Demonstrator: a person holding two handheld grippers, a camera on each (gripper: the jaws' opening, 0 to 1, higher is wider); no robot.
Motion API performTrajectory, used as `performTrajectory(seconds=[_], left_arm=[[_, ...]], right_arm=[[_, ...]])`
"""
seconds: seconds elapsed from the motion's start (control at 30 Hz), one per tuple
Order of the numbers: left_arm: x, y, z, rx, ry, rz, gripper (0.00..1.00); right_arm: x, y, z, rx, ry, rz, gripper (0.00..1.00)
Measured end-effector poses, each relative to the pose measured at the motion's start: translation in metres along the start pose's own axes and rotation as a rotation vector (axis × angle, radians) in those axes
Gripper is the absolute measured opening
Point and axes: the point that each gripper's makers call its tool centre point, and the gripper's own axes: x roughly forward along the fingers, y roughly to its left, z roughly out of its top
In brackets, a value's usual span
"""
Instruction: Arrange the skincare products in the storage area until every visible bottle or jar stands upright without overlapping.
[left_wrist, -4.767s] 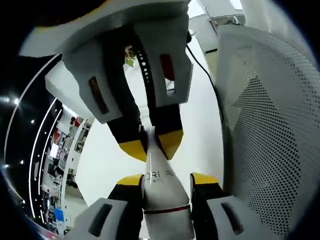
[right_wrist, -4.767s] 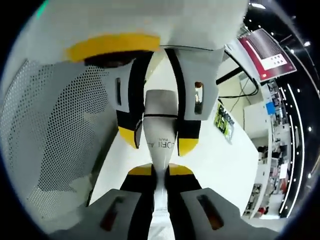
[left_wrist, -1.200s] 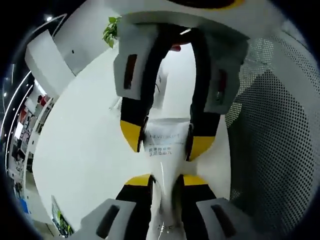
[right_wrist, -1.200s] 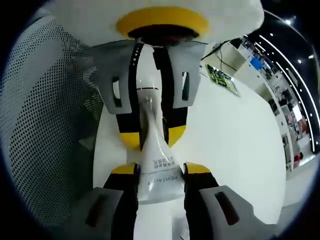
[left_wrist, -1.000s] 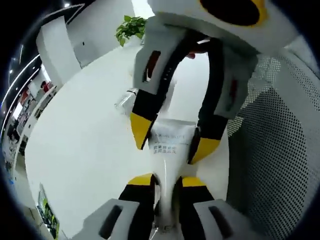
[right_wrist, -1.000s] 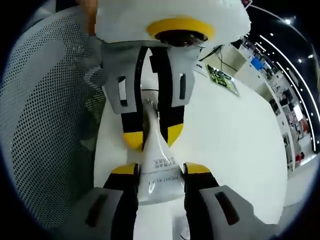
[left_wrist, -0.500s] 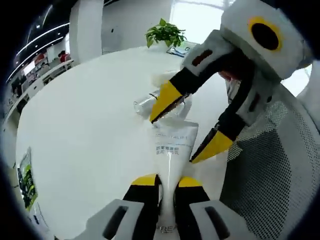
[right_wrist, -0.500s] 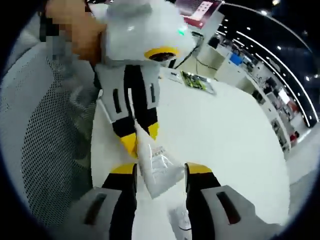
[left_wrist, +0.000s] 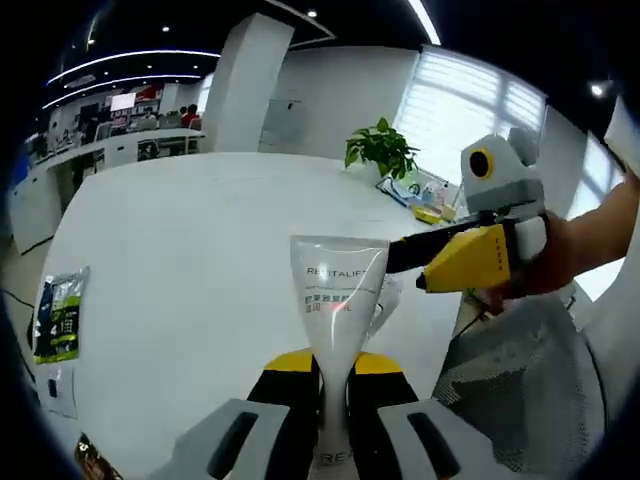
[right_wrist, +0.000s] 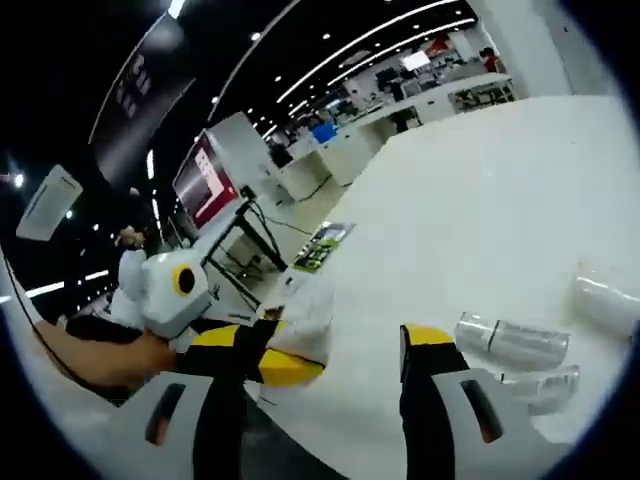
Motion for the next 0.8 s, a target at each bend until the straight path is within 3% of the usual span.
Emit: performTrajectory(seconds=[0.13,0.23,0.33,0.4,0.43,0.47,0.57,0.63,0.67,0.7,0.73,0.8], left_arm=[[-0.007,-0.010,0.015,0.038,-0.042,0.024,0.08],[-0.013,-0.019,0.025,0.185,-0.032,0.051,0.08],[-0.017,-0.029,0.030,0.251,-0.036,0.052,0.09],[-0.019,-0.034,0.027,0.306,-0.017,0.052,0.09],[-0.019,-0.035,0.026,0.298,-0.020,0.052,0.09],[-0.019,-0.035,0.024,0.282,-0.011,0.054,0.09],[-0.022,-0.035,0.020,0.272,-0.026,0.050,0.10],[-0.022,-0.038,0.019,0.272,-0.025,0.044,0.13],[-0.022,-0.040,0.019,0.267,-0.024,0.033,0.19],[-0.023,-0.039,0.019,0.257,-0.026,0.027,0.19],[-0.025,-0.044,0.014,0.240,-0.009,-0.022,0.20],[-0.028,-0.044,0.015,0.235,-0.023,-0.026,0.20]], right_arm=[[0.005,0.015,-0.003,0.132,-0.006,0.018,0.48],[0.007,0.018,-0.003,0.191,-0.025,0.008,0.45],[0.006,0.024,-0.003,0.248,-0.037,0.024,0.41],[0.003,0.031,-0.003,0.316,-0.030,0.046,0.30],[0.001,0.024,-0.007,0.330,-0.006,-0.006,0.29],[0.002,0.028,-0.002,0.299,-0.016,0.023,0.28],[-0.001,0.034,-0.006,0.158,0.012,0.003,0.26],[-0.002,0.035,-0.007,0.134,0.026,0.002,0.24],[-0.004,0.035,-0.007,0.119,0.031,0.007,0.21],[-0.006,0.035,-0.010,0.066,0.058,0.001,0.20],[-0.007,0.038,-0.011,0.036,0.070,0.011,0.20],[-0.008,0.043,-0.011,0.039,0.064,0.023,0.19]])
